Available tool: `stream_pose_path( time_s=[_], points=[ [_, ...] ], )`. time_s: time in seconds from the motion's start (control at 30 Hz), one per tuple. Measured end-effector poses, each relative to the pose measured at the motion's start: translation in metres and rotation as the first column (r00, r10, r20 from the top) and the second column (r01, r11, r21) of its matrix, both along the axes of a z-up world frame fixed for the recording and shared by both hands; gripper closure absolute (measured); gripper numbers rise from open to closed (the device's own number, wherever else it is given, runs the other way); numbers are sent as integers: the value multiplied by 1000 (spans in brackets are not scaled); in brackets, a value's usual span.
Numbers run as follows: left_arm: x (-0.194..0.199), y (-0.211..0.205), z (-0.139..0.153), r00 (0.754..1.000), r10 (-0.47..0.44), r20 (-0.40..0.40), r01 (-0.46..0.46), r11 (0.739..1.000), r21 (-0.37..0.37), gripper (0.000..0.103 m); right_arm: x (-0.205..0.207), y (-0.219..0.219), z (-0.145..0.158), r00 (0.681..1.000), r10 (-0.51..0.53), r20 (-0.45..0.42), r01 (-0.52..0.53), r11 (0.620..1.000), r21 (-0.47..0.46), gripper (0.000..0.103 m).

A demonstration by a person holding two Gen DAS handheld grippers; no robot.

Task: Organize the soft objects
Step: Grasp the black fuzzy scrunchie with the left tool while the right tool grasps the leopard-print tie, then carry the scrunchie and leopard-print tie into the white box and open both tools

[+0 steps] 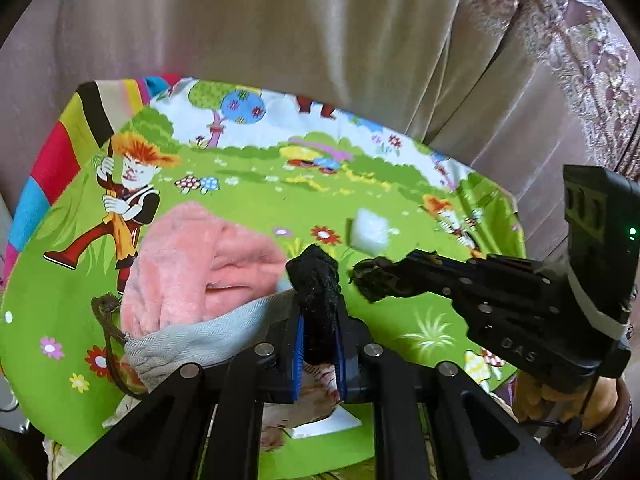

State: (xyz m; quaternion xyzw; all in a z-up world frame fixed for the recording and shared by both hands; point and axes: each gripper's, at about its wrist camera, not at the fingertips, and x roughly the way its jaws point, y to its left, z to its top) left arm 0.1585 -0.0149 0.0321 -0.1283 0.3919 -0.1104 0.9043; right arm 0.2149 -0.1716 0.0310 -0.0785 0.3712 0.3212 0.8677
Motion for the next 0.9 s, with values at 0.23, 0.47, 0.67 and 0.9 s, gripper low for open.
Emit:
stream_pose_path(
  time_s=[0.23, 0.47, 0.67, 0.9],
  points=[
    [-33, -11, 20, 997, -14, 79, 18, 998, -53, 90, -44, -24, 20, 998, -64, 14, 63, 998, 28, 94],
    [-63, -21, 41, 987, -34, 156, 49, 994, -97, 90, -82, -57, 30, 990, -142, 13, 141, 989, 53, 94],
    [-85, -40, 47, 985, -68, 157, 85, 991, -105, 90, -115, -82, 33, 981, -196, 11, 195, 980, 43, 94],
    [-107, -76, 47, 981, -137, 134, 150, 984, -95, 90, -154, -124, 35, 964, -265, 1, 265, 963, 52, 94]
  ],
)
